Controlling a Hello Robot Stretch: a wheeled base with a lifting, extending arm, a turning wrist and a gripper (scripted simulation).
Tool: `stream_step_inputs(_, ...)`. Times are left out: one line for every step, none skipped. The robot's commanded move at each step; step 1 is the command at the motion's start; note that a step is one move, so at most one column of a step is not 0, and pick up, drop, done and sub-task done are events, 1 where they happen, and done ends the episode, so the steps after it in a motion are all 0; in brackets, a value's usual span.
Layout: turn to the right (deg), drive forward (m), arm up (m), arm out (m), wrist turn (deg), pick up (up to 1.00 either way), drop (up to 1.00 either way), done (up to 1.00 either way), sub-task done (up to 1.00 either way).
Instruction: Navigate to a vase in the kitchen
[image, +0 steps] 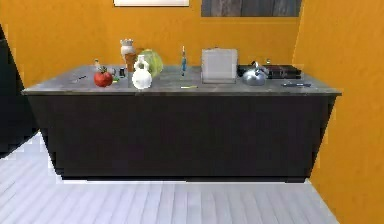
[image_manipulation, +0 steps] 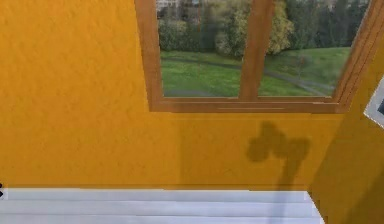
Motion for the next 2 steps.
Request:
stream_step_inputs(0.0,0.40,0.00,0.00,0.0,0.00,0.00,0.00,0.00)
stream_step_inputs(-45.0,0.00,0.00,0.00,0.0,0.00,0.00,0.00,0.00)
